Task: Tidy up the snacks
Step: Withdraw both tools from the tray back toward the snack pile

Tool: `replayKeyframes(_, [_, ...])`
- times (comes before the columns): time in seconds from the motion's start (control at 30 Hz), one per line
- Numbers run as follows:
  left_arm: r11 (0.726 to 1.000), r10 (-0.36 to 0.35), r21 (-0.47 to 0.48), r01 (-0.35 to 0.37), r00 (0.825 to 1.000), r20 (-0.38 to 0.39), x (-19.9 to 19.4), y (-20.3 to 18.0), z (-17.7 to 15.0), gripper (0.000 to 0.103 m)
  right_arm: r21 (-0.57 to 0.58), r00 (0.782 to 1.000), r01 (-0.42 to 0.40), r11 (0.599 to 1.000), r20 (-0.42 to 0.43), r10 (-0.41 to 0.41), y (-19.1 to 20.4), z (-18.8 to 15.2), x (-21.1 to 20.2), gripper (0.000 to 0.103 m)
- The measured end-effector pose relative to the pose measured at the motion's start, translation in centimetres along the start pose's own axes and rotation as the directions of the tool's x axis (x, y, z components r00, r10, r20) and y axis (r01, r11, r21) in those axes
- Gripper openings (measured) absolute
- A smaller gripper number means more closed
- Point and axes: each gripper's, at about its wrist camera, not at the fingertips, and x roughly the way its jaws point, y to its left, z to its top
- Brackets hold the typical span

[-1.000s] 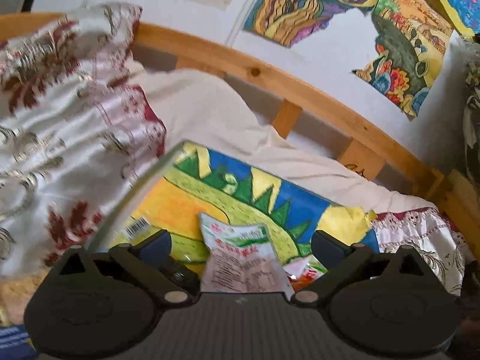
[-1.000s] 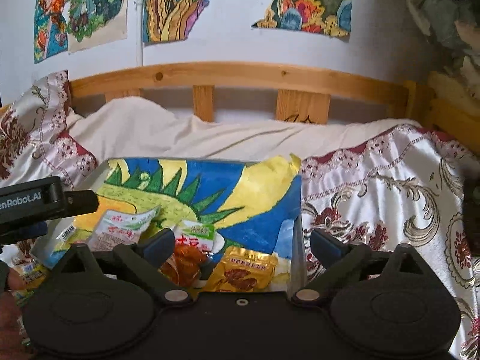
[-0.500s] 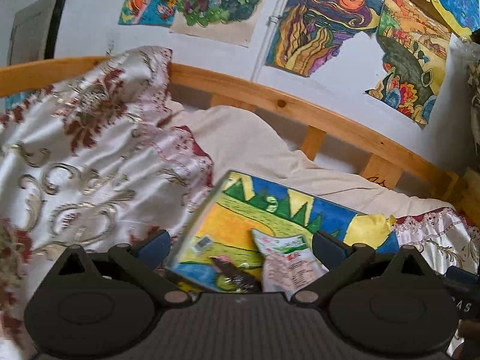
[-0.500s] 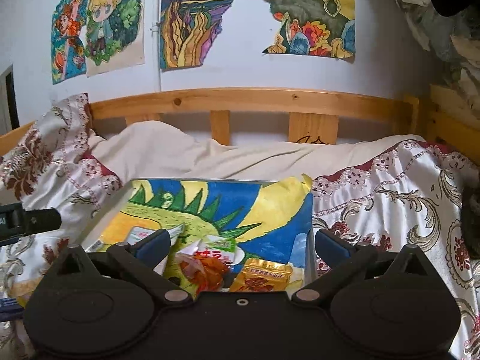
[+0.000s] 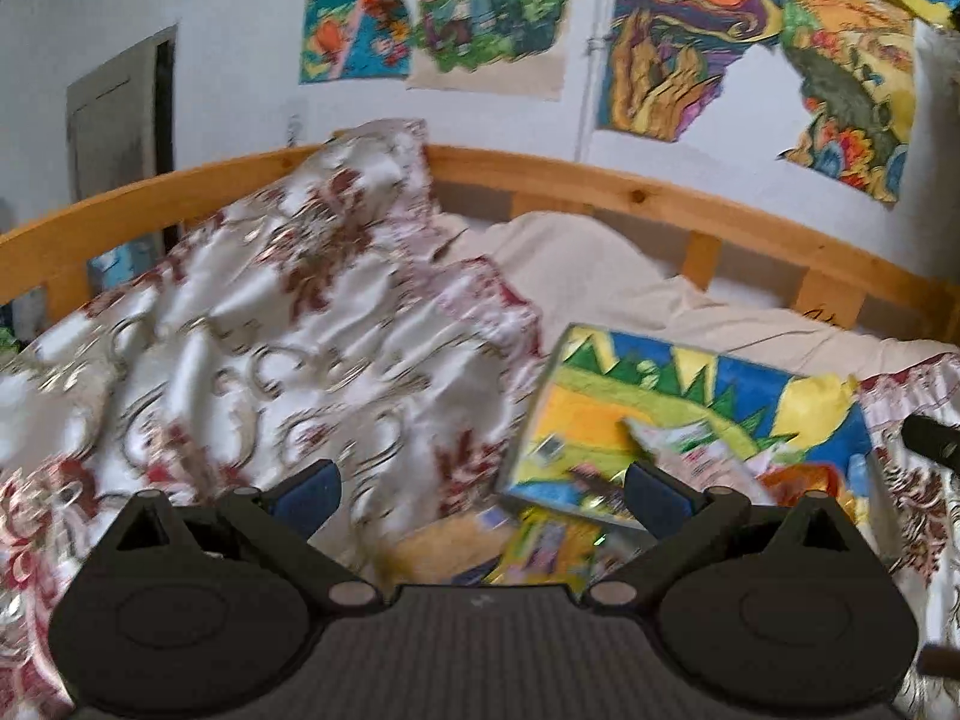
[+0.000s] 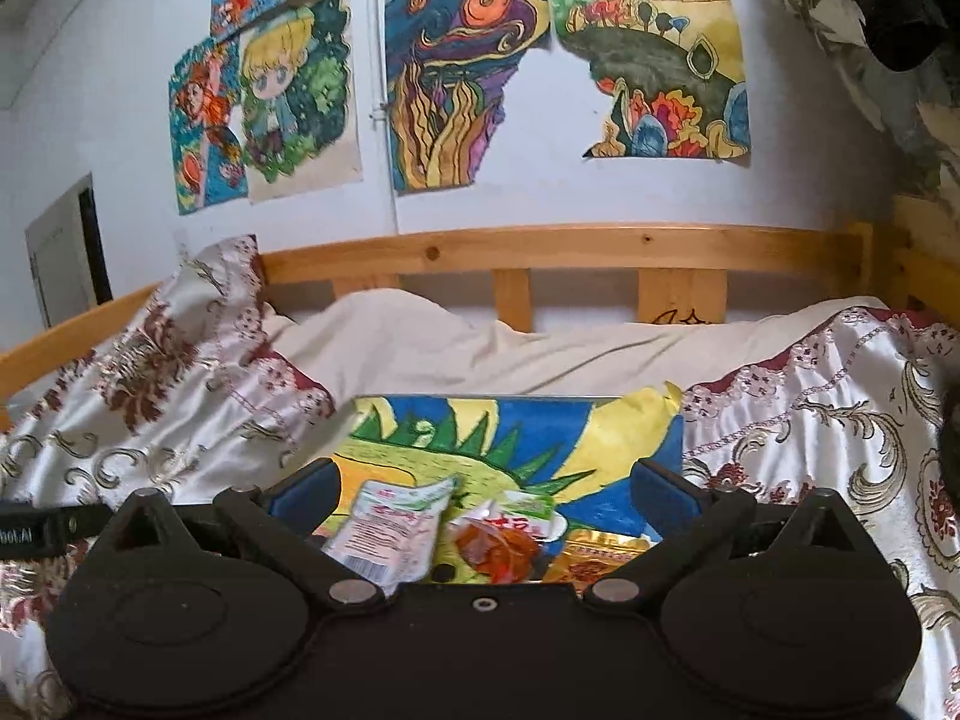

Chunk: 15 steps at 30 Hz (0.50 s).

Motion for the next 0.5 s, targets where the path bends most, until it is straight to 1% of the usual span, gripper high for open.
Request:
replayKeyframes(0.17, [0.999,0.04,-0.02,-0.041,0.999,-0.036,-0.9,1.9,-0.8,0.102,0.003,1.0,-0.023,1.0,0.005,0.023,0.4,-0.1,-0.8,0.102])
replayKeyframes(0.33, [0.998,0.062,-0.017,-0.063,0.997,-0.054,-2.0,3.0,-1.5,0.102,-0.015,0.998,-0.057,0.998,-0.01,0.057,1.3,-0.5,-1.6,0.102])
replayKeyframes(0.43, [0.998,0.058,-0.009,-0.059,0.995,-0.079,-2.7,3.4,-2.2,0.102,-0.045,0.996,-0.085,0.995,-0.022,0.084,2.0,-0.9,-2.0,0.102])
replayKeyframes(0.5, [0.999,0.042,-0.011,-0.043,0.995,-0.091,-3.0,3.5,-2.5,0.102,-0.074,0.995,-0.098,0.992,-0.031,0.096,2.6,-1.1,-2.3,0.102])
